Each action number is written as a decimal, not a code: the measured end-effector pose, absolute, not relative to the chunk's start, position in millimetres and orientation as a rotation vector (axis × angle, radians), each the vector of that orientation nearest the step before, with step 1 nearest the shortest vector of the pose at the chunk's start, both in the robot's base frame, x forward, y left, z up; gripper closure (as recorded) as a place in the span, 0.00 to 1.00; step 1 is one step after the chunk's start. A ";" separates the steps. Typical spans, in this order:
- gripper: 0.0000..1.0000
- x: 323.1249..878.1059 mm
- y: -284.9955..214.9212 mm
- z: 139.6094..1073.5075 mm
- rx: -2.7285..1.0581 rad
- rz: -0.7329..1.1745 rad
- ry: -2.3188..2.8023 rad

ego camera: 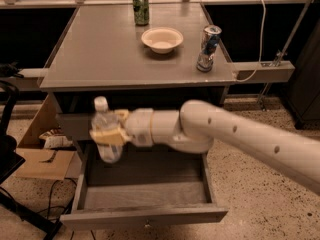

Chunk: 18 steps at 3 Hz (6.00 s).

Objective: Pick blue plastic bottle from middle drawer and place on counter

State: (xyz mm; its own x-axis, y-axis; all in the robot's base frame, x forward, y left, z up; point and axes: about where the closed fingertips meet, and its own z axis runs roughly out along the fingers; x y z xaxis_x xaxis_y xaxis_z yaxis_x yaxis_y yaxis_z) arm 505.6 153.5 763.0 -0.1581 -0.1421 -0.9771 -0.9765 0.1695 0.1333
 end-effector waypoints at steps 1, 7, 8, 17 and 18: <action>1.00 539.7 162.0 884.8 -1.133 0.968 1.435; 1.00 685.8 233.5 997.1 -0.951 0.702 1.514; 1.00 692.0 238.9 965.8 -0.927 0.696 1.543; 0.00 680.7 246.4 997.1 -1.002 0.660 1.441; 0.00 660.1 229.5 1048.8 -1.097 0.650 1.387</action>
Offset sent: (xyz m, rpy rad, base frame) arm 0.1095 0.0282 0.3719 -0.0698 -0.3947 -0.3049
